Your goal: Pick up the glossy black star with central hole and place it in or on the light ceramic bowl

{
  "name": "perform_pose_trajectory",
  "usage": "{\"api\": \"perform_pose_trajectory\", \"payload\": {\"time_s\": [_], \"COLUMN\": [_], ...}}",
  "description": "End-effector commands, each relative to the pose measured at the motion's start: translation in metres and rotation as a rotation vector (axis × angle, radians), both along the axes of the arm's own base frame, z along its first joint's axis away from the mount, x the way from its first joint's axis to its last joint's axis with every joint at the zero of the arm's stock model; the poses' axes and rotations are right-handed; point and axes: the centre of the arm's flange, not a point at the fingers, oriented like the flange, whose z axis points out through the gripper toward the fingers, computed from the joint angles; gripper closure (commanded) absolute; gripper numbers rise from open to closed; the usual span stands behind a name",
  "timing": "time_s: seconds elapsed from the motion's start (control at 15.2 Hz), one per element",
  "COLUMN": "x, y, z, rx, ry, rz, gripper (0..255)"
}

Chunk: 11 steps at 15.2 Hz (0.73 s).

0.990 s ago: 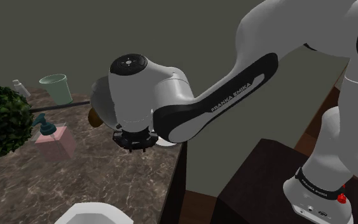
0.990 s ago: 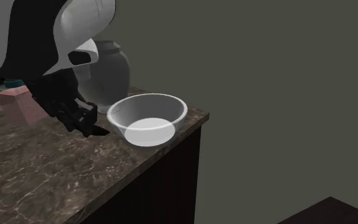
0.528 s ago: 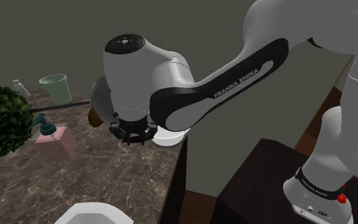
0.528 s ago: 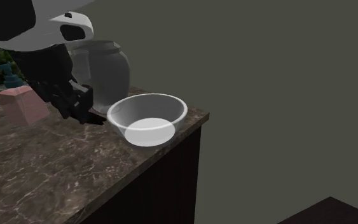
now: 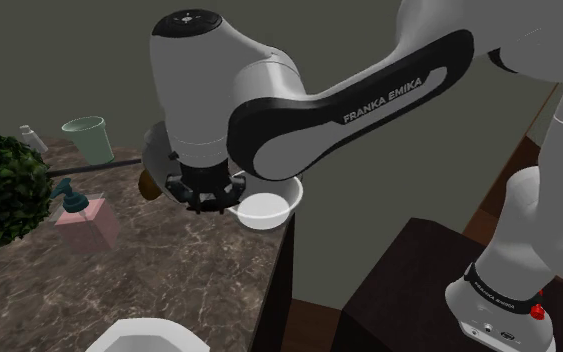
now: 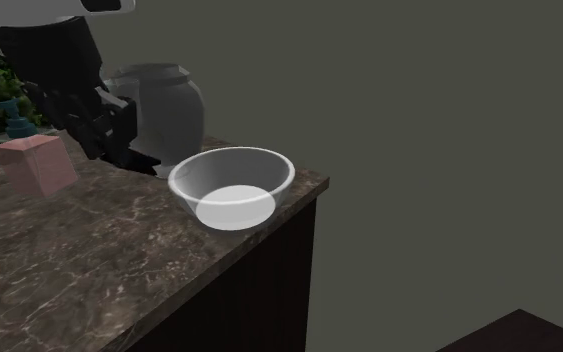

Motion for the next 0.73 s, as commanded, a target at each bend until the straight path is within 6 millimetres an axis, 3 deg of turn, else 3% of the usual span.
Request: {"api": "perform_pose_trajectory", "payload": {"time_s": [0.0,0.66], "x": [0.001,0.011], "y": [0.0,-0.132], "z": [0.005,0.009], "rx": [0.0,0.0], "ry": [0.0,0.0], "rz": [0.0,0.0], "gripper": [255,255]}}
